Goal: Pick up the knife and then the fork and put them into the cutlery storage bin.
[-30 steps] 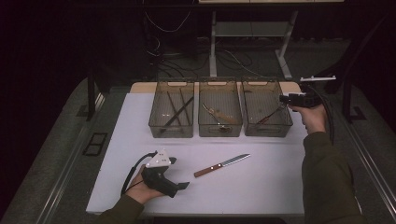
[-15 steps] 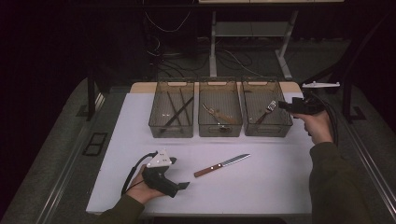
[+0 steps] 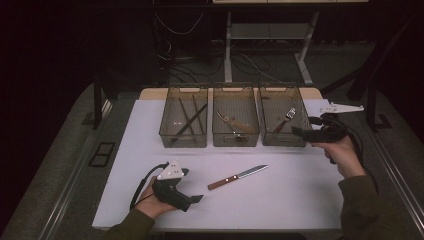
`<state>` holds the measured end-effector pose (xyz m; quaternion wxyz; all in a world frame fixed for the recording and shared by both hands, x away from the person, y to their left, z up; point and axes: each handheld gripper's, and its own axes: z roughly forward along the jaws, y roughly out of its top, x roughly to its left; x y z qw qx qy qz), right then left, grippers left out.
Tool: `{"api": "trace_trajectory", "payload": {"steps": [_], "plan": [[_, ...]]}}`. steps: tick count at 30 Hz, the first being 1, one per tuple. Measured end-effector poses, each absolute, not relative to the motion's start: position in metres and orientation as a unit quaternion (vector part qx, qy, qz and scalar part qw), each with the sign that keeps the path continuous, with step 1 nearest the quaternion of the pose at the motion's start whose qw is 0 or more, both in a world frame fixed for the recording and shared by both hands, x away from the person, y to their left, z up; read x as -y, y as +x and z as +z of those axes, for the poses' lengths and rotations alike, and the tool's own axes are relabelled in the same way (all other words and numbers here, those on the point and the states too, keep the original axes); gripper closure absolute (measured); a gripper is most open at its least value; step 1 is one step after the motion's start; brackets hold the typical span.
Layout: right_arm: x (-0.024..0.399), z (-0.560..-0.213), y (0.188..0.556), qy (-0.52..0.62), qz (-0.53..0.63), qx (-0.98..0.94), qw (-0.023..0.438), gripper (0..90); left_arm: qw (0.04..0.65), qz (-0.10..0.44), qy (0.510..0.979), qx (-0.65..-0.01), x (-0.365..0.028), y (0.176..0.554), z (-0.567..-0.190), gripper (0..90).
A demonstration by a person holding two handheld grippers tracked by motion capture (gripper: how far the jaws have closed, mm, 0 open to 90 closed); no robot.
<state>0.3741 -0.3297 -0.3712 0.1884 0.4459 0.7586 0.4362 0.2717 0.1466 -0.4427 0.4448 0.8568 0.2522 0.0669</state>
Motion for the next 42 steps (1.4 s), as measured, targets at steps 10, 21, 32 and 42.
{"api": "trace_trajectory", "payload": {"steps": [10, 21, 32, 42], "plan": [[0.319, -0.386, 0.332, 0.423, 0.455, -0.764, 0.175, 2.5, 0.443, 0.068, 0.857, -0.253, -0.146, 0.273, -0.443, 0.0], [0.302, -0.414, 0.295, 0.413, 0.457, -0.771, 0.16, 2.5, 0.445, 0.073, 0.855, -0.254, -0.146, 0.274, -0.441, 0.0], [0.297, -0.439, 0.265, 0.407, 0.461, -0.776, 0.143, 2.5, 0.444, 0.083, 0.855, -0.253, -0.143, 0.275, -0.438, 2.8], [0.286, -0.449, 0.262, 0.396, 0.449, -0.791, 0.126, 2.5, 0.448, 0.083, 0.856, -0.243, -0.125, 0.285, -0.426, 21.1]]}}
